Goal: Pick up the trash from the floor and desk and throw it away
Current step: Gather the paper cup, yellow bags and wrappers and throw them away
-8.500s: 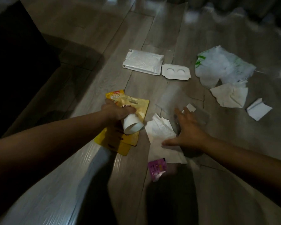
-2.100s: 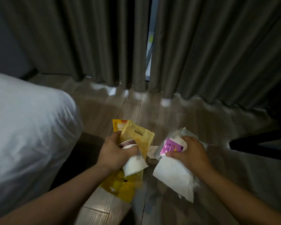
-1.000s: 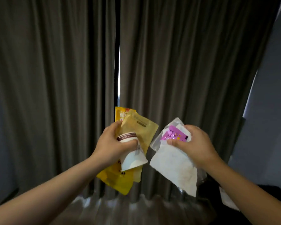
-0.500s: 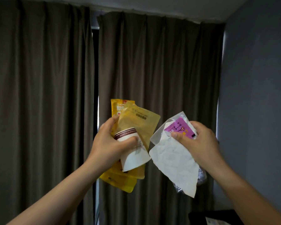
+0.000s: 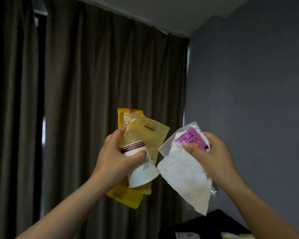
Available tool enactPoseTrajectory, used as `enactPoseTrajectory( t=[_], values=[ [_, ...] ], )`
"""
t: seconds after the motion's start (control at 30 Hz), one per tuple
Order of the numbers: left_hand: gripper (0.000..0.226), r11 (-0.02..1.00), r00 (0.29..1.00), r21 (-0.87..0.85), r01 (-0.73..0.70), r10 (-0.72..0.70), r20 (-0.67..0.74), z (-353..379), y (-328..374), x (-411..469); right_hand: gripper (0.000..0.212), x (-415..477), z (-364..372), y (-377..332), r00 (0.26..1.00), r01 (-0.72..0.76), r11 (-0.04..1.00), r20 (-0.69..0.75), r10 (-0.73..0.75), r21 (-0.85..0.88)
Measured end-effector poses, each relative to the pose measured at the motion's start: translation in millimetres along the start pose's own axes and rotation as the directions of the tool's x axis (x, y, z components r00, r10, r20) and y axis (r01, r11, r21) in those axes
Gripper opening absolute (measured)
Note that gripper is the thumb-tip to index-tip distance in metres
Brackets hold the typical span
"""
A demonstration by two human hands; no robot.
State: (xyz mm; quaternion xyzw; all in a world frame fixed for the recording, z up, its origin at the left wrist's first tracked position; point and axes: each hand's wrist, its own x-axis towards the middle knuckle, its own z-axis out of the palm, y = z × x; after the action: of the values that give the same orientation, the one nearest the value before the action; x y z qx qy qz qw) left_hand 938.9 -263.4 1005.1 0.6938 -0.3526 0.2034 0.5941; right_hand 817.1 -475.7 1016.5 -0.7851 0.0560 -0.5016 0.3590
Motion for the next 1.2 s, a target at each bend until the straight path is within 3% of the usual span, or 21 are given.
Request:
enactPoseTrajectory(
  t=[0.17, 0.27, 0.4, 0.53, 0.87, 1.1, 1.2],
  values=[
    [0.076, 0.987, 0.982, -0.151, -0.047, 0.073, 0.172, 47, -16, 28, 0.022, -5, -30, 6, 0.977, -0.04, 0.979, -0.211, -0.003, -0.202],
    [0.082, 0.963, 0.953, -0.261, -0.07, 0.141, 0.267, 76, -17, 41, 0.017, -20, -53, 0, 0.946, -0.108, 0.943, -0.324, 0.0, -0.314],
    [0.084, 0.896, 0.893, -0.436, -0.086, 0.264, 0.365, 123, -1, 39, 0.015, -59, -92, -23, 0.882, -0.249, 0.843, -0.471, -0.006, -0.477],
    [0.092, 0.812, 0.796, -0.584, 0.006, 0.349, 0.494, 169, 44, 2, 0.017, -112, -136, -67, 0.795, -0.399, 0.708, -0.604, -0.049, -0.583],
    [0.091, 0.486, 0.542, -0.857, 0.172, 0.679, 0.494, 194, 210, -153, 0.014, -264, -228, -230, 0.615, -0.654, 0.342, -0.737, -0.279, -0.675],
    [0.086, 0.273, 0.401, -0.894, 0.355, 0.82, 0.409, 158, 316, -269, 0.017, -370, -256, -337, 0.486, -0.792, 0.139, -0.752, -0.446, -0.594],
    [0.097, 0.227, 0.349, -0.882, 0.413, 0.855, 0.383, 145, 352, -310, 0.02, -408, -259, -377, 0.431, -0.848, 0.063, -0.755, -0.494, -0.526]
  ],
)
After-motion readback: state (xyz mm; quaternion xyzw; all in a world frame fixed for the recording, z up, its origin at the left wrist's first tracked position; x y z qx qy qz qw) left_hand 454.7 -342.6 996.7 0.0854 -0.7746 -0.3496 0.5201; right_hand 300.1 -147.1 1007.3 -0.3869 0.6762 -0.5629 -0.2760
